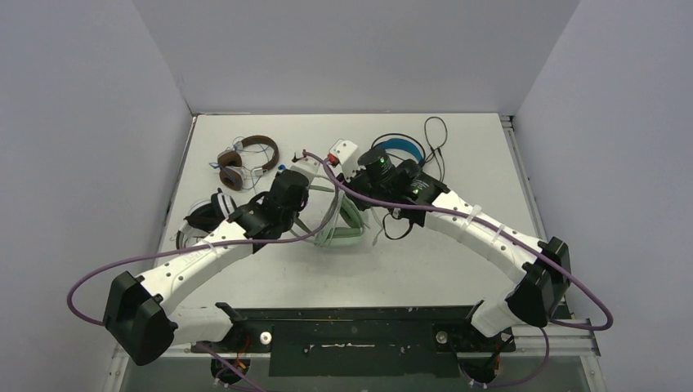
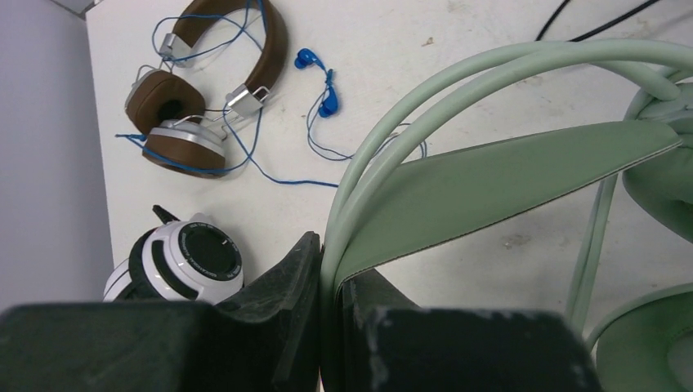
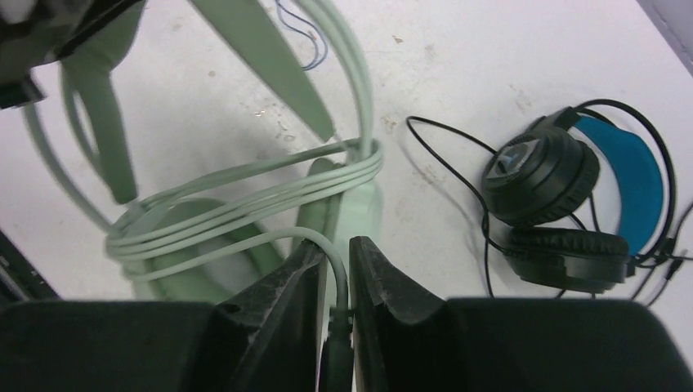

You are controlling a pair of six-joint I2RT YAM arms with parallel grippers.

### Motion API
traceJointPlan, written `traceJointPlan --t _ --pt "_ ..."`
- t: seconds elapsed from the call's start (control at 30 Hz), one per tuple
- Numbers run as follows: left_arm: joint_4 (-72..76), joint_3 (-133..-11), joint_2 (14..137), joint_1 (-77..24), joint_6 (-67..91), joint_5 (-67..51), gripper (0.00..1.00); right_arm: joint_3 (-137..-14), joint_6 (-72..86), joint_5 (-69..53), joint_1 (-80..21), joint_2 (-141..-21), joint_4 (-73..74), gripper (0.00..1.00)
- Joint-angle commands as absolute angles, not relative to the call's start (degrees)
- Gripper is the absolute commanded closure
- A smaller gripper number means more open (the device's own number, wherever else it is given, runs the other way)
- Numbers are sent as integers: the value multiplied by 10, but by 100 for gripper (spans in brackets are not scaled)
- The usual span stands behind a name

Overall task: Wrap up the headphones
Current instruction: Wrap the headphones cable around the headphones.

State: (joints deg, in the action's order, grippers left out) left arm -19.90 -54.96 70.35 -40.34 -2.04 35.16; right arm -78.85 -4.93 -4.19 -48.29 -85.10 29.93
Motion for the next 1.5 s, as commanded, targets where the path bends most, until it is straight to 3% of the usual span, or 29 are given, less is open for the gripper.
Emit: traceJointPlan --t 0.0,0.17,0.27,0.43,0.57,0.73,0.83,0.87,1.0,1.03,1.13,1.33,1.47 --pt "-207 -578 684 -412 -16 294 100 -815 -67 60 -461 -868 262 81" --pt "-242 -594 659 -412 -3 244 100 -807 -67 77 -439 -885 262 78" --pt "-269 -606 648 -411 10 205 100 -795 -50 74 -420 -882 253 61" --pt "-308 -630 648 -408 29 170 100 -764 -23 -3 -372 -859 223 56" --pt "-340 -653 658 -400 35 164 100 -744 -13 -67 -341 -844 213 45" --pt "-341 -656 648 -385 36 157 100 -720 0 -132 -289 -825 207 43" --pt "-341 -654 648 -376 31 149 100 -714 21 -176 -260 -818 212 45" --pt "-340 -652 648 -375 29 144 100 -718 21 -191 -253 -819 216 49" --pt "-333 -641 654 -374 17 106 100 -752 13 -198 -248 -838 244 89" --pt "-331 -639 655 -374 17 105 100 -764 12 -200 -248 -843 252 92" --pt "-325 -636 663 -374 21 111 100 -795 12 -226 -248 -852 268 97" --pt "-313 -629 666 -372 24 63 100 -801 15 -232 -248 -851 249 97" --pt "-319 -644 669 -358 51 5 100 -792 21 -227 -248 -863 233 89"
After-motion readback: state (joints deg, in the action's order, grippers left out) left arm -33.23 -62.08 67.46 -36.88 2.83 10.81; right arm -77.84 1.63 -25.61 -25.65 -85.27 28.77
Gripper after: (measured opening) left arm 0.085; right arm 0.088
